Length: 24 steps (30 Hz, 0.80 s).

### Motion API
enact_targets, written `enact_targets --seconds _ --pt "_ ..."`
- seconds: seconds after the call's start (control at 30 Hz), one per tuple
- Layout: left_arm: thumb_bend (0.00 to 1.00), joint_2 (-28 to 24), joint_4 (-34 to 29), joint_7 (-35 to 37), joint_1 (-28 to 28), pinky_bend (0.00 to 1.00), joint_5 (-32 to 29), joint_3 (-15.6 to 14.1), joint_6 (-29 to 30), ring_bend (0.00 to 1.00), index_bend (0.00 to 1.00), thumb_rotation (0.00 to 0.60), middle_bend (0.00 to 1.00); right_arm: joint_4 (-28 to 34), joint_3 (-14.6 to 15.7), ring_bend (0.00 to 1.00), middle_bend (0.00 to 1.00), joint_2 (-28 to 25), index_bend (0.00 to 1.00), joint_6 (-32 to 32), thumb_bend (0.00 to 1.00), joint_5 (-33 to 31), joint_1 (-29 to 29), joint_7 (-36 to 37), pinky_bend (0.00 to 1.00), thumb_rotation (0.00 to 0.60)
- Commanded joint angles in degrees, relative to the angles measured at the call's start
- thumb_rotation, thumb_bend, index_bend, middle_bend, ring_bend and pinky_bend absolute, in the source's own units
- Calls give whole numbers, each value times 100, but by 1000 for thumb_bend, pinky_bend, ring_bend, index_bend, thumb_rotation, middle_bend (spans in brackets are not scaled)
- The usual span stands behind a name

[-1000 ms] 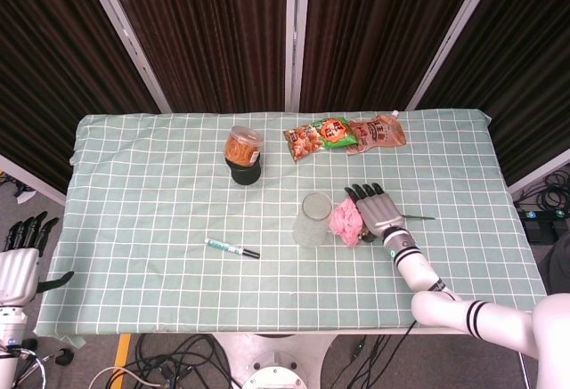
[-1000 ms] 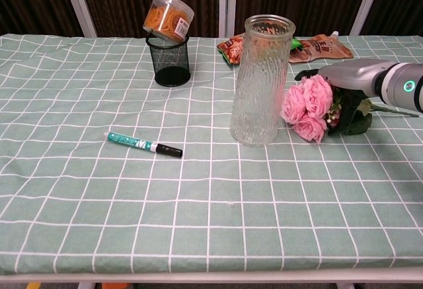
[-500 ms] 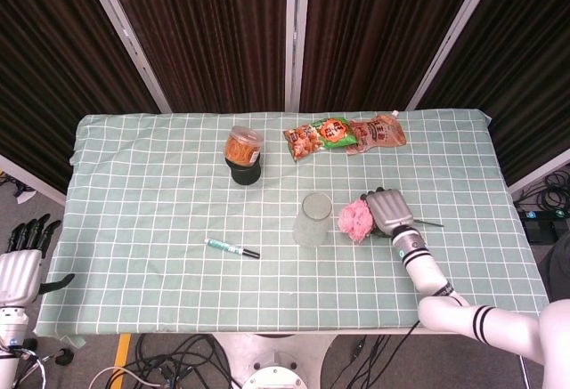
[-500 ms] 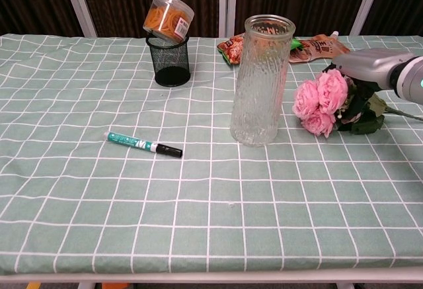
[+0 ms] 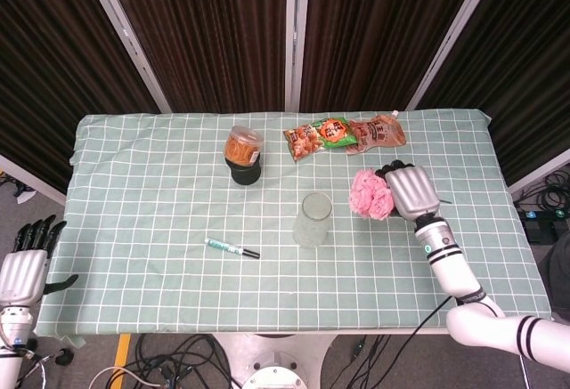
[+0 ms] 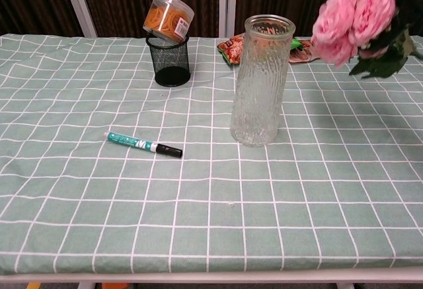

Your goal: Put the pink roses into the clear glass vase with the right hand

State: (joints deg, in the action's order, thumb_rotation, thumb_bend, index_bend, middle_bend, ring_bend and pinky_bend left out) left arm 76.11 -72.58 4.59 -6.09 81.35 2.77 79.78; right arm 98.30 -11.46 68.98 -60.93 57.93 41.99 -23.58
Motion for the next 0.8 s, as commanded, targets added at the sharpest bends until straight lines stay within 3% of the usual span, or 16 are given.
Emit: enact_targets --seconds 0.03,0.2,0.4,0.53,0.8 --pt "68 6 -1 -21 -2 47 -13 -1 -16 0 112 600 36 1125 -515 290 433 -878 516 -626 200 463 -182 194 467 600" --pt "68 8 -18 -70 -4 46 -16 -14 -41 0 113 600 36 1789 -1010 290 445 -1159 529 -952 209 613 -125 419 475 600" --pt "68 8 -59 -117 -22 47 -2 -17 -58 0 113 600 36 2080 -1385 290 446 -755 530 -1133 209 874 45 1256 478 600" --pt "69 2 -69 -133 -30 46 5 -22 -71 0 113 600 36 2140 -1465 290 449 -338 542 -1229 209 968 78 1960 480 600" --pt "68 14 -10 -11 -39 45 -56 6 -130 0 113 600 36 2247 -1558 290 452 -19 549 -1203 214 893 73 2731 481 600"
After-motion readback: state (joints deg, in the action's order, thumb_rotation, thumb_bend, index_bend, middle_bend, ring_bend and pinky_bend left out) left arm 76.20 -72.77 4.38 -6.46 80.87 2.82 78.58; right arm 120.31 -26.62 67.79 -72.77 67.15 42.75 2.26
